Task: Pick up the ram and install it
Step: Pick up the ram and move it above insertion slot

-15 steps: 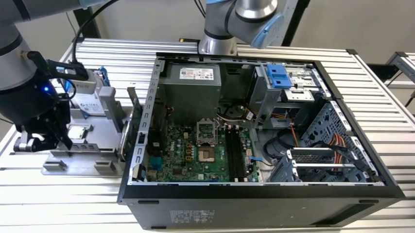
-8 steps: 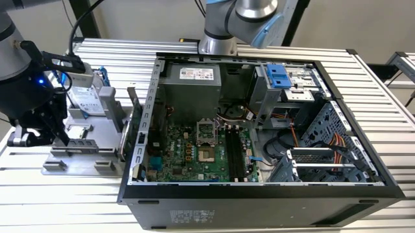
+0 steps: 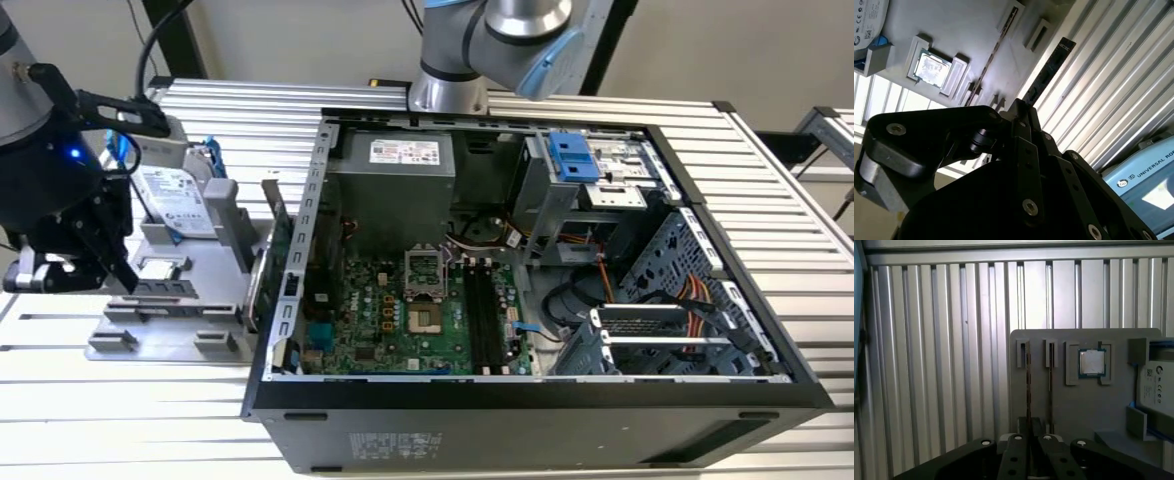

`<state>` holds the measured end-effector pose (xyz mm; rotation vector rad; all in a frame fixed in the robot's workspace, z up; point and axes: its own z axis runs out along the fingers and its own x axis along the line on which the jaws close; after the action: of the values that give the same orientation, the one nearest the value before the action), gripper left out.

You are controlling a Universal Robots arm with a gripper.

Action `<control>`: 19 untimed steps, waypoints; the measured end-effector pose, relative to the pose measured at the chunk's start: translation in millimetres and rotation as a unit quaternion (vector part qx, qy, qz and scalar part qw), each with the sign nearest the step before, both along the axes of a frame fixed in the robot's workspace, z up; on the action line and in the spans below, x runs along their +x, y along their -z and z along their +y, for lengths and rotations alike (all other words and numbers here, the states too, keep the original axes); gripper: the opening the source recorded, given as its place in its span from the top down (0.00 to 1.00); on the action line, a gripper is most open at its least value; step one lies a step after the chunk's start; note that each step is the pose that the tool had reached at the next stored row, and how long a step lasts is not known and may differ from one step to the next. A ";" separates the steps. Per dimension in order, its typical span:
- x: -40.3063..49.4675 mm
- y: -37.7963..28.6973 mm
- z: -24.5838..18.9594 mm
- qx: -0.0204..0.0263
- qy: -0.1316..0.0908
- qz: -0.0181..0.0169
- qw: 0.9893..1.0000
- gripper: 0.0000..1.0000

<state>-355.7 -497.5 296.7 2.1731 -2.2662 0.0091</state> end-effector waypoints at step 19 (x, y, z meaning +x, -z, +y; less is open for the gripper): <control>0.0 -31.7 0.6 0.000 0.000 0.000 1.000 1.00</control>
<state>-355.8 -496.9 328.4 2.1730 -2.2661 0.0091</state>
